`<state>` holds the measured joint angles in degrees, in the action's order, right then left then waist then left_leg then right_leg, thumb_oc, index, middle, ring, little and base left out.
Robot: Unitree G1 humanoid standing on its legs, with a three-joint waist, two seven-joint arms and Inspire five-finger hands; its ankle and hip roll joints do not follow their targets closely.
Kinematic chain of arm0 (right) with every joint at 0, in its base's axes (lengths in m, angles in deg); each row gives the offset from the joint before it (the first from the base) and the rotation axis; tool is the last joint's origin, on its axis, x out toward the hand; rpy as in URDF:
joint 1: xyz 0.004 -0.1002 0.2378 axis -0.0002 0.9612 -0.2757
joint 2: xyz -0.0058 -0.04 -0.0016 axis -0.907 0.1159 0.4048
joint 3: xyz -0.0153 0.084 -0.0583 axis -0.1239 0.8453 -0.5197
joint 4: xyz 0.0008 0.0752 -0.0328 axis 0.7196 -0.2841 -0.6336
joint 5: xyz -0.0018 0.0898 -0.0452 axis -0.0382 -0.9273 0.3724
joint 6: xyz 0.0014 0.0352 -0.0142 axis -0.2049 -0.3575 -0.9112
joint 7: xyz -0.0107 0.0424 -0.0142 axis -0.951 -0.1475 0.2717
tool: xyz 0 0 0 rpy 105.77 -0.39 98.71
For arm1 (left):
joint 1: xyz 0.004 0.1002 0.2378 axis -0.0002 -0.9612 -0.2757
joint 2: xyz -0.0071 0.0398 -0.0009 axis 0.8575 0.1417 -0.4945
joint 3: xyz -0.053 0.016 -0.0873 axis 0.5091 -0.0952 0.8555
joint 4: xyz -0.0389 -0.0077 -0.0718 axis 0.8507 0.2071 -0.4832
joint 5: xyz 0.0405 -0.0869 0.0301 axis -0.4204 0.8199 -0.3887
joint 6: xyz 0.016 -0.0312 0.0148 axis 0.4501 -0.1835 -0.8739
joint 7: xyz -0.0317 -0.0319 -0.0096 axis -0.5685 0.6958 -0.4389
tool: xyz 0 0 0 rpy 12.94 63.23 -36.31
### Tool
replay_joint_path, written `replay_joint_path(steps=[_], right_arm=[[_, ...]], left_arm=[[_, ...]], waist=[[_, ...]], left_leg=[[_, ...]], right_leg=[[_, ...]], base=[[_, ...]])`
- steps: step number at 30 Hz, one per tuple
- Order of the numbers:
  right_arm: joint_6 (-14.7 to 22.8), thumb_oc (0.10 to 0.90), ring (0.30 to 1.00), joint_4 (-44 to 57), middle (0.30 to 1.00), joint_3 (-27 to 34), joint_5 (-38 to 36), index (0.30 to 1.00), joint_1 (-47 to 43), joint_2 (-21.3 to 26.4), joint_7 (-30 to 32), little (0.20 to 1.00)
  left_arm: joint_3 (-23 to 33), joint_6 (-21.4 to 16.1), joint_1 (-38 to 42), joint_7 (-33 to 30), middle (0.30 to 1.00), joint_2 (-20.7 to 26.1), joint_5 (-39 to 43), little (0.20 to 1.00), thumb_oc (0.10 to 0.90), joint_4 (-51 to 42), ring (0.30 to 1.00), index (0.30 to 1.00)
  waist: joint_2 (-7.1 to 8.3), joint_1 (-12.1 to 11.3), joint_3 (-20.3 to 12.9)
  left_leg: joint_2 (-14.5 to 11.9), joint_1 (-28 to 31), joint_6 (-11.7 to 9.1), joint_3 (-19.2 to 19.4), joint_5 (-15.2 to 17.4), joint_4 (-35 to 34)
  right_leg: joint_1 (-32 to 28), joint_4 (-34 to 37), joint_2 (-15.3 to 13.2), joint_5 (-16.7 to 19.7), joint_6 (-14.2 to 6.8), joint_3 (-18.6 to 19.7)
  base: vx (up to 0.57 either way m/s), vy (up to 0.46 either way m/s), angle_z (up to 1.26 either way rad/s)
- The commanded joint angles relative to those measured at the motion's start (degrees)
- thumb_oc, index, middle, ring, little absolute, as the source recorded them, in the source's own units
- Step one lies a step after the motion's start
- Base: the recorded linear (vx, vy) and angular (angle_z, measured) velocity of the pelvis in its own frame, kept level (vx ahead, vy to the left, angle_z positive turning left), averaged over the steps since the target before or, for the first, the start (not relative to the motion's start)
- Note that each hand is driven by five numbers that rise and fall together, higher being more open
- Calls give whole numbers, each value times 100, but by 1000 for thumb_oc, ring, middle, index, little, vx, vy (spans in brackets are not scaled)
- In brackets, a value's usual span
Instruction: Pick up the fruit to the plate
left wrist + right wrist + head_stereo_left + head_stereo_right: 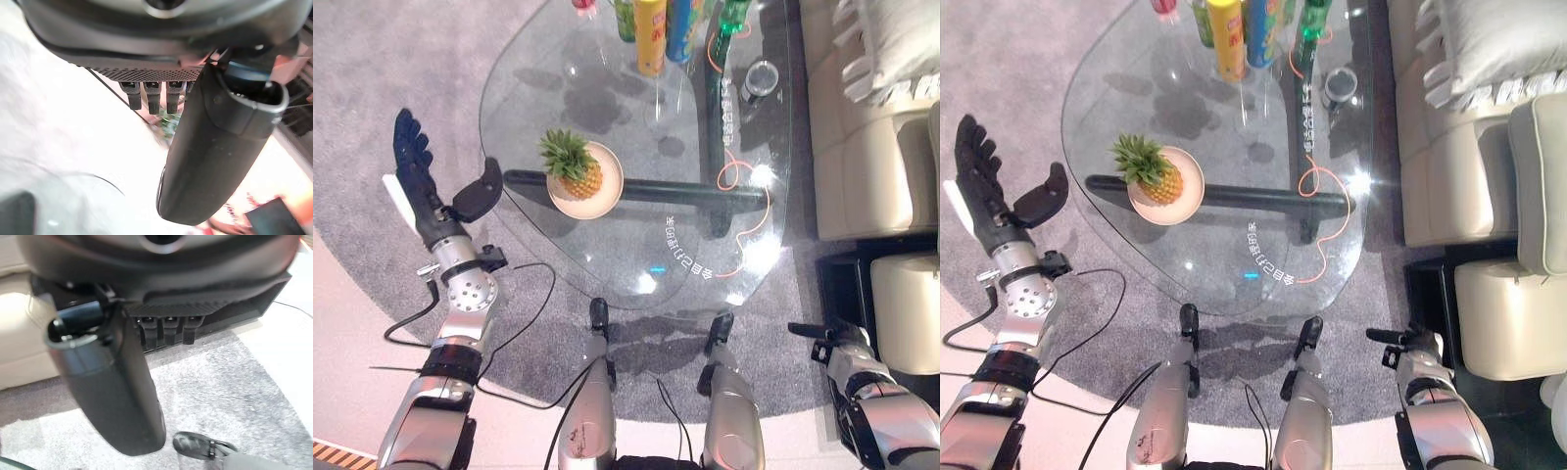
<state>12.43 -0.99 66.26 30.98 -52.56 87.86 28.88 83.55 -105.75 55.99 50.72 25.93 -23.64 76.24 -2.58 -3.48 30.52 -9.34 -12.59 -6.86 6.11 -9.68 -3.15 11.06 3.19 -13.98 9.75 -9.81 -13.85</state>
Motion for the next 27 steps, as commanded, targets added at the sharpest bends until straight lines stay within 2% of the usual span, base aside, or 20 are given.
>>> replay_joint_path(steps=[1,3,5,6,8,10,13,15,19,23,27], right_arm=[[72,800,900,-89,900,64,434,900,826,133,-136,900],[63,800,900,-109,900,139,673,900,1194,86,-434,900],[26,800,900,-119,900,148,704,900,1234,77,-496,900],[-24,800,900,-200,900,175,859,900,1418,28,-735,900],[-93,800,900,-234,900,161,955,900,1534,-11,-884,900],[-267,800,900,-268,900,126,1271,900,1780,-148,-1078,900],[-506,800,900,-363,900,87,1591,900,2032,-316,-1229,900],[-581,800,900,-432,900,105,1721,900,2110,-395,-1237,900],[-671,800,900,-562,900,111,1902,900,2170,-496,-1243,900],[-757,800,900,-608,900,47,1993,900,2214,-643,-1206,900],[-848,800,900,-555,900,-85,2109,900,2200,-783,-1245,900]], left_arm=[[175,-87,-358,938,900,19,583,900,800,500,900,900],[263,12,-738,1599,900,-104,1114,900,800,870,900,900],[288,22,-779,1685,900,-116,1161,900,800,928,900,900],[372,183,-953,2146,900,-189,1307,900,800,1252,900,900],[405,394,-1062,2419,900,-229,1315,900,800,1440,900,900],[389,754,-1307,2872,900,-363,1094,900,800,1873,900,900],[279,1140,-1582,3226,900,-553,586,900,800,2481,900,900],[197,1241,-1718,3457,900,-650,346,900,800,2800,900,900],[40,1600,-1904,3663,900,-785,-214,900,800,3377,900,900],[-218,2139,-2033,3832,900,-933,-747,900,800,3774,900,900],[-572,2325,-2073,4056,900,-1103,-1164,900,800,3890,900,900]], waist=[[99,-14,-922],[112,21,-1115],[116,26,-1157],[135,54,-1341],[148,68,-1451],[170,95,-1708],[178,112,-2012],[175,126,-2139],[152,164,-2289],[132,221,-2414],[126,265,-2523]], left_leg=[[-145,27,-247,4,318,103],[-150,279,-239,2,334,92],[-147,295,-231,-1,325,89],[-154,470,-217,15,357,93],[-160,615,-214,33,381,90],[-173,912,-212,90,417,46],[-198,1260,-211,133,440,-61],[-207,1430,-203,150,469,-112],[-220,1683,-206,172,523,-185],[-250,1816,-221,199,596,-185],[-308,1806,-254,226,593,-185]], right_leg=[[-31,-484,-303,-501,-201,4],[-296,-458,-279,-528,-178,49],[-316,-445,-279,-513,-174,53],[-492,-423,-275,-528,-167,78],[-639,-395,-274,-537,-171,77],[-916,-329,-265,-534,-191,68],[-1226,-243,-254,-533,-220,66],[-1387,-187,-244,-536,-235,41],[-1626,-80,-225,-536,-265,13],[-1782,14,-209,-523,-281,-46],[-1837,136,-179,-476,-280,-99]], base=[[180,95,-6],[163,57,-5],[120,29,-1],[145,32,-2],[197,39,1],[229,34,1],[177,11,-1],[137,-4,0],[68,-4,0],[22,-4,1],[0,0,0]])
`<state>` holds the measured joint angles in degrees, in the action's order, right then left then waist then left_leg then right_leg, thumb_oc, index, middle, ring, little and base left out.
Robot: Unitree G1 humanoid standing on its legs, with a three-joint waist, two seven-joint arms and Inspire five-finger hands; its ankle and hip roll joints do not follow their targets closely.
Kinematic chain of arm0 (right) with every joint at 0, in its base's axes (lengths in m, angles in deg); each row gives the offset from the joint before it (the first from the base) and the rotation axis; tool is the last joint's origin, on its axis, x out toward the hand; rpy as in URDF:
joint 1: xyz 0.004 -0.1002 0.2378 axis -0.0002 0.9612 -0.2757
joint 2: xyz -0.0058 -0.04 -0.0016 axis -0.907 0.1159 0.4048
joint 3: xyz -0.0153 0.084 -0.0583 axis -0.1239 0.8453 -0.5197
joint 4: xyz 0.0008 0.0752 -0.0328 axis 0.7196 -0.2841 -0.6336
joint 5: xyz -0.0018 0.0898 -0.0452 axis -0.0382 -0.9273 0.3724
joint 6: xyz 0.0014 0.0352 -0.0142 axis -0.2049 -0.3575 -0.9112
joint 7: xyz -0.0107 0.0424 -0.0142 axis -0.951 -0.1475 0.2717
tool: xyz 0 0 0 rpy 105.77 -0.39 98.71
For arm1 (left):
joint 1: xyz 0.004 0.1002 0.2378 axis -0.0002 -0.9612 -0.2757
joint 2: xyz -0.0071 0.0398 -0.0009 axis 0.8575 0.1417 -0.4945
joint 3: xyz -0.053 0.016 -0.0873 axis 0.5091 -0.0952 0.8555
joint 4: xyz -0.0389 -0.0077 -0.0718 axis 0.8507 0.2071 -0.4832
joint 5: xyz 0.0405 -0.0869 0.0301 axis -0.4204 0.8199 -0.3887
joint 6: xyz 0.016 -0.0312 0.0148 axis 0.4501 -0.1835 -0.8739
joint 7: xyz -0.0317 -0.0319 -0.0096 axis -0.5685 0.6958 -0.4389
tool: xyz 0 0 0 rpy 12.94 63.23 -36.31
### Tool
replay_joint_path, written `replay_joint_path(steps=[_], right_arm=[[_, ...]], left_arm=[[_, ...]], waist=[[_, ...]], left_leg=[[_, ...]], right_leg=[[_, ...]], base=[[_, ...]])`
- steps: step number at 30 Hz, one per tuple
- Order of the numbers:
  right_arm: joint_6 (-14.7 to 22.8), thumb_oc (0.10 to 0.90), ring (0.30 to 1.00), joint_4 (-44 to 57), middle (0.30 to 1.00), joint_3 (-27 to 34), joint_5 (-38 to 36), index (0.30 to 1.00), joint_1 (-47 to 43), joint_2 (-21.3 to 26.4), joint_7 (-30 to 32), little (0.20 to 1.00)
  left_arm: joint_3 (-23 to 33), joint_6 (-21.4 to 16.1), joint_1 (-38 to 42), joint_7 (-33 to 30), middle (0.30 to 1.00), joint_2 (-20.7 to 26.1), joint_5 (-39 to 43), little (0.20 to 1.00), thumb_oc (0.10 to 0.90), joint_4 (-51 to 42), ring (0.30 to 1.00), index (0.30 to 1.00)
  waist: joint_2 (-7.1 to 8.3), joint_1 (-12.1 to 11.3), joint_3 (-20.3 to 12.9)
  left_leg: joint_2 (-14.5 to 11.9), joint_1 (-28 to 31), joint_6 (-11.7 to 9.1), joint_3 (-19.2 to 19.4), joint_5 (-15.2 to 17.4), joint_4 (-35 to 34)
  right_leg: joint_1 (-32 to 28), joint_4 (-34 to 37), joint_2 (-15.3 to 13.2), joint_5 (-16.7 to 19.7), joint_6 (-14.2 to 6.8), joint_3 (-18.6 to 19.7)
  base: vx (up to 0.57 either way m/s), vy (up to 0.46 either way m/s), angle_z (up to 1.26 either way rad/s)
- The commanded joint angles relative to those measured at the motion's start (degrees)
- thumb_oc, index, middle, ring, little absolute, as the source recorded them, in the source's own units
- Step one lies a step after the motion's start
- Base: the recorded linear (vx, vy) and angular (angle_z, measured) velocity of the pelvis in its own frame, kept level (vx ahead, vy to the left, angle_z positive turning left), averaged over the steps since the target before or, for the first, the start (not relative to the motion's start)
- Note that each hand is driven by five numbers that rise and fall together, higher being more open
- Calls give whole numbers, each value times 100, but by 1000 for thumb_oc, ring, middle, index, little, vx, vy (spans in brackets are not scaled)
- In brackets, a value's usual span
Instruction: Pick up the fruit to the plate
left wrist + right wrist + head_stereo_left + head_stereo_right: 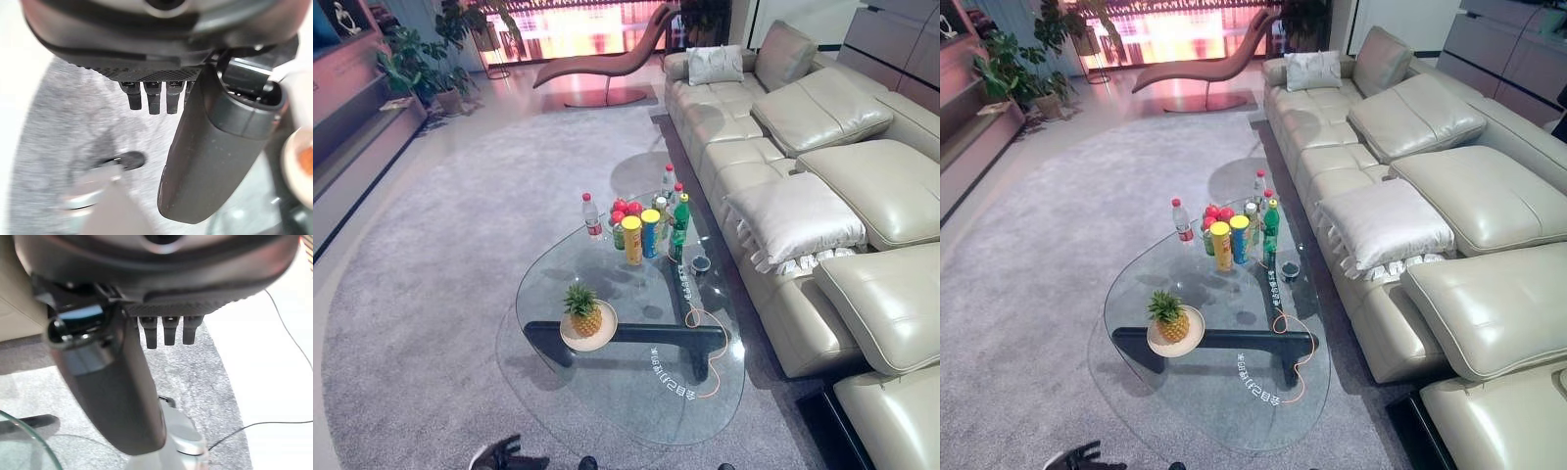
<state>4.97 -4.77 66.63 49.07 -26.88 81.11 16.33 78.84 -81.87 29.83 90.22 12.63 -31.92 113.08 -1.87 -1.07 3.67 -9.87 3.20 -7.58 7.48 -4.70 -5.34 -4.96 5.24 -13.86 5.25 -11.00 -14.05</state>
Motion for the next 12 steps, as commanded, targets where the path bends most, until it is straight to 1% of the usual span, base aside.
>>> replay_joint_path(steps=[1,4,5,7,12], right_arm=[[-104,800,900,-176,900,-147,328,900,-370,-127,-2,900],[-132,800,900,-176,900,-225,349,900,-396,-171,-33,900],[-123,800,900,-188,900,-266,386,900,-421,-192,-38,900],[-145,800,900,-175,900,-334,421,900,-450,-223,-72,900],[-176,800,900,-131,900,-437,450,900,-480,-290,-121,900]], left_arm=[[-153,-42,548,117,900,197,-367,900,800,207,900,900],[-300,51,571,154,900,121,-434,900,800,211,900,900],[-355,172,613,226,900,88,-437,900,800,236,900,900],[-392,259,648,251,900,56,-508,900,800,283,900,900],[-444,281,665,326,900,27,-597,900,800,303,900,900]], waist=[[53,30,147],[45,31,102],[46,28,80],[54,26,44],[71,28,-8]], left_leg=[[-266,213,-191,93,84,34],[-299,157,-221,93,42,34],[-311,126,-236,99,20,34],[-312,110,-247,99,17,34],[-310,146,-234,147,50,34]], right_leg=[[-231,-59,-186,-22,-159,-88],[-216,-28,-179,-2,-153,-137],[-206,-24,-177,2,-156,-165],[-199,-24,-174,0,-153,-186],[-209,-24,-184,-9,-146,-191]], base=[[-36,-5,0],[-11,-3,0],[-37,-12,1],[-22,-12,3],[-1,-2,2]])
